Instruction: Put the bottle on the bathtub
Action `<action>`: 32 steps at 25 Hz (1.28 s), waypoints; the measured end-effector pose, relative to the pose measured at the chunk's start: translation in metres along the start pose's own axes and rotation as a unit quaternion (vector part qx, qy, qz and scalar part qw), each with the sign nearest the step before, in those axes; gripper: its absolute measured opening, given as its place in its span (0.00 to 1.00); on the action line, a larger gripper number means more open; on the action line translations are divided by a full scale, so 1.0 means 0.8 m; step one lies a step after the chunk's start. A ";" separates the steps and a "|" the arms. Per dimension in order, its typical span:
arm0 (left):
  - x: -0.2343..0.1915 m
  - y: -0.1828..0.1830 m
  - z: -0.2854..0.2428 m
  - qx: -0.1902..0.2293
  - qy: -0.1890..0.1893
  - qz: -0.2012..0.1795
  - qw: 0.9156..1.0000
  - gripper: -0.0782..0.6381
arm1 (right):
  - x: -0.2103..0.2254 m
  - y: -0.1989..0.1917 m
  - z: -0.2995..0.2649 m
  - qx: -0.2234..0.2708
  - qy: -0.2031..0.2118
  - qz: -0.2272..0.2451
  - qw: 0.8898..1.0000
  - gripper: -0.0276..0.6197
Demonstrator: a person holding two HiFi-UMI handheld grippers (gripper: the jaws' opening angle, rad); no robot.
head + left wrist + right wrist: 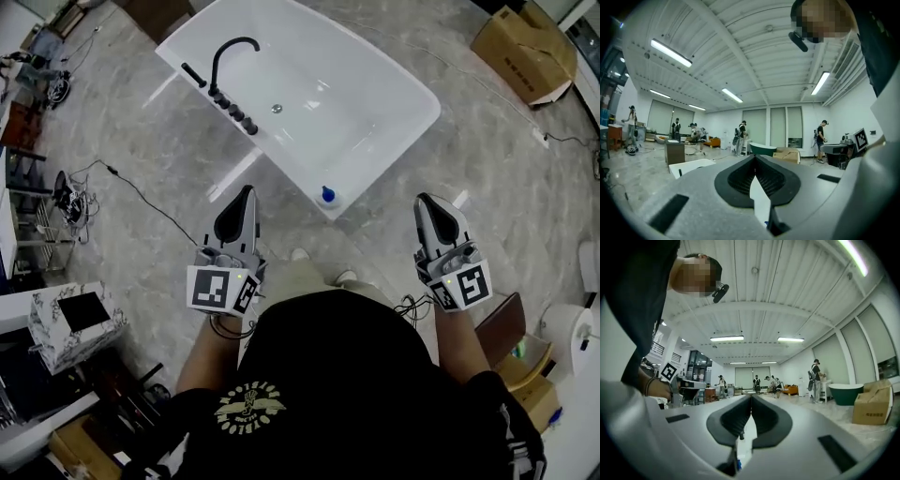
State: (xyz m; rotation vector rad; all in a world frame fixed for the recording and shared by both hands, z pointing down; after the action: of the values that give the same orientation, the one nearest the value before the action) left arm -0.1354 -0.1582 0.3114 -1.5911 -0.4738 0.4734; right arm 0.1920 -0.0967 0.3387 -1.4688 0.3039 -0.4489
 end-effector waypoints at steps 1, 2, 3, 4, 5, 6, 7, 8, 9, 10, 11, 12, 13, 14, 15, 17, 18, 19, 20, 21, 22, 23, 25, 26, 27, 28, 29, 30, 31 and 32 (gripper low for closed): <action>0.000 0.003 -0.010 0.003 -0.014 0.000 1.000 0.12 | -0.004 0.008 0.000 -0.001 -0.005 0.000 1.000 0.06; 0.000 0.006 -0.020 0.005 -0.028 0.001 1.000 0.12 | -0.007 0.014 0.000 -0.004 -0.013 -0.001 1.000 0.06; -0.001 0.009 -0.030 0.007 -0.041 0.001 0.999 0.12 | -0.008 0.018 -0.001 -0.007 -0.022 -0.002 1.000 0.06; -0.001 0.012 -0.038 0.010 -0.051 0.001 0.999 0.12 | -0.009 0.020 -0.002 -0.010 -0.032 -0.003 0.999 0.06; -0.004 0.015 -0.046 0.012 -0.061 0.000 0.998 0.12 | -0.009 0.021 -0.004 -0.013 -0.042 -0.002 0.999 0.06; -0.007 0.017 -0.053 0.013 -0.068 -0.001 0.998 0.12 | -0.010 0.022 -0.007 -0.016 -0.051 -0.002 0.999 0.06; -0.012 0.017 -0.060 0.012 -0.074 0.000 0.997 0.12 | -0.010 0.022 -0.010 -0.017 -0.058 -0.003 0.998 0.06; -0.018 0.014 -0.066 0.008 -0.078 0.003 0.997 0.12 | -0.011 0.023 -0.013 -0.018 -0.065 -0.005 0.998 0.06; -0.023 0.011 -0.071 0.003 -0.082 0.005 0.997 0.12 | -0.012 0.024 -0.014 -0.017 -0.072 -0.007 0.997 0.06; -0.026 0.007 -0.075 -0.002 -0.086 0.005 0.996 0.12 | -0.013 0.027 -0.015 -0.015 -0.080 -0.009 0.997 0.06; -0.027 0.004 -0.078 -0.005 -0.092 0.001 0.996 0.12 | -0.013 0.029 -0.015 -0.011 -0.087 -0.010 0.996 0.06; -0.026 0.003 -0.080 -0.004 -0.098 -0.004 0.995 0.12 | -0.013 0.032 -0.014 -0.008 -0.094 -0.010 0.995 0.06; -0.025 0.005 -0.082 0.001 -0.102 -0.008 0.995 0.12 | -0.012 0.034 -0.013 -0.005 -0.100 -0.010 0.995 0.06; -0.023 0.009 -0.083 0.009 -0.104 -0.008 0.995 0.12 | -0.011 0.036 -0.010 -0.005 -0.104 -0.009 0.995 0.06; -0.019 0.014 -0.082 0.018 -0.103 -0.005 0.994 0.12 | -0.008 0.037 -0.007 -0.008 -0.106 -0.008 0.994 0.06; -0.008 0.026 -0.082 0.031 -0.099 0.001 0.995 0.12 | 0.001 0.039 -0.001 -0.015 -0.102 -0.002 0.995 0.06; -0.001 0.031 -0.084 0.033 -0.097 0.000 0.995 0.12 | 0.007 0.042 0.001 -0.017 -0.096 0.004 0.995 0.06; 0.007 0.035 -0.088 0.033 -0.093 -0.001 0.995 0.12 | 0.015 0.044 0.001 -0.017 -0.087 0.009 0.996 0.06; 0.014 0.038 -0.091 0.032 -0.086 -0.003 0.996 0.12 | 0.022 0.046 0.001 -0.017 -0.077 0.013 0.997 0.06; 0.020 0.041 -0.094 0.031 -0.077 -0.005 0.997 0.12 | 0.030 0.047 0.000 -0.018 -0.066 0.014 0.998 0.06; 0.027 0.044 -0.094 0.032 -0.064 -0.005 0.997 0.12 | 0.038 0.047 0.001 -0.021 -0.054 0.013 0.998 0.06; 0.035 0.047 -0.093 0.035 -0.049 -0.005 0.998 0.12 | 0.045 0.047 0.003 -0.025 -0.040 0.010 0.999 0.06; 0.053 0.056 -0.086 0.043 -0.021 -0.007 0.999 0.12 | 0.060 0.050 0.012 -0.029 -0.011 0.004 1.000 0.06; 0.063 0.059 -0.082 0.046 -0.007 -0.011 0.999 0.12 | 0.069 0.050 0.017 -0.031 0.003 0.003 1.000 0.06; 0.071 0.062 -0.079 0.046 0.008 -0.016 0.999 0.12 | 0.079 0.048 0.021 -0.034 0.016 0.002 0.999 0.06; 0.079 0.063 -0.077 0.044 0.023 -0.020 0.999 0.12 | 0.090 0.046 0.023 -0.037 0.028 -0.001 0.999 0.06; 0.088 0.064 -0.073 0.040 0.039 -0.021 0.998 0.12 | 0.100 0.043 0.025 -0.041 0.038 -0.005 0.998 0.06; 0.097 0.063 -0.069 0.037 0.055 -0.021 0.998 0.12 | 0.110 0.041 0.028 -0.045 0.050 -0.008 0.998 0.06; 0.107 0.063 -0.064 0.034 0.070 -0.020 0.997 0.12 | 0.118 0.041 0.029 -0.047 0.063 -0.009 0.997 0.06; 0.117 0.062 -0.059 0.031 0.084 -0.021 0.996 0.12 | 0.124 0.041 0.030 -0.049 0.077 -0.008 0.996 0.06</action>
State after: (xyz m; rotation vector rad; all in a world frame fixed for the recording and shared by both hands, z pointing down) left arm -0.0307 -0.1477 0.2630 -1.5440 -0.3599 0.3158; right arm 0.2944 -0.1205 0.3157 -1.5357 0.4416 -0.5673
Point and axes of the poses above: the fingertips, and each gripper's own axes: z backward along the fingers, x to its right, y out of its top, the point moved 6 cm from there along z, backward along the fingers, and after that the axes turned 2 degrees about x, right-handed, at the moved point
